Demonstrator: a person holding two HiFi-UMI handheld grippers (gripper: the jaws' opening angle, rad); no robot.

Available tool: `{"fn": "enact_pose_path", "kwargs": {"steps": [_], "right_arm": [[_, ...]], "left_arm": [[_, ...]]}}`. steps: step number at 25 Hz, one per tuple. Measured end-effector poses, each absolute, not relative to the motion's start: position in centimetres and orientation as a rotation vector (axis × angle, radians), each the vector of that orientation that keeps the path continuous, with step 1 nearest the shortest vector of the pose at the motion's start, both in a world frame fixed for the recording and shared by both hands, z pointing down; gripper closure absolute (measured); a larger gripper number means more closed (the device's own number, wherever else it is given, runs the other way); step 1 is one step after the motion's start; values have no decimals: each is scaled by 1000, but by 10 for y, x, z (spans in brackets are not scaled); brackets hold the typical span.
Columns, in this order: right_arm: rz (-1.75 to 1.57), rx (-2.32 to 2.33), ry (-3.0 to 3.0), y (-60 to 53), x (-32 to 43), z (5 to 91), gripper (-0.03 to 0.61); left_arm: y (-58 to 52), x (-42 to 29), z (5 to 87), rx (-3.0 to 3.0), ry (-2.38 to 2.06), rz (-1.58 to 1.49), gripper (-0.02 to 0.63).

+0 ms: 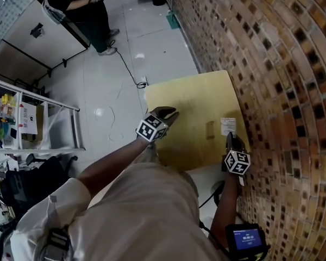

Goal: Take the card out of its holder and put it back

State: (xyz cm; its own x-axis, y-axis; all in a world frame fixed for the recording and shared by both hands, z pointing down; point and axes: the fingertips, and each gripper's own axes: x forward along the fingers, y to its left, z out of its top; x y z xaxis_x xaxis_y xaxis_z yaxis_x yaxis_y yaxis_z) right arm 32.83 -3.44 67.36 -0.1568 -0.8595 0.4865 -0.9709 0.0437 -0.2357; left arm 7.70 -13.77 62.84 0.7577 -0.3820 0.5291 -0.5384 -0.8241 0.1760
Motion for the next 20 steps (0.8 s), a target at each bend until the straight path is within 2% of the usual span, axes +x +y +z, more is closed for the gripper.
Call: {"fn": "enact_pose_path", "kwargs": {"steps": [20], "right_arm": [[971, 1741, -1984, -41, 298, 757, 563]], "left_arm": [[-144, 65, 643, 2571, -730, 706, 526]]}}
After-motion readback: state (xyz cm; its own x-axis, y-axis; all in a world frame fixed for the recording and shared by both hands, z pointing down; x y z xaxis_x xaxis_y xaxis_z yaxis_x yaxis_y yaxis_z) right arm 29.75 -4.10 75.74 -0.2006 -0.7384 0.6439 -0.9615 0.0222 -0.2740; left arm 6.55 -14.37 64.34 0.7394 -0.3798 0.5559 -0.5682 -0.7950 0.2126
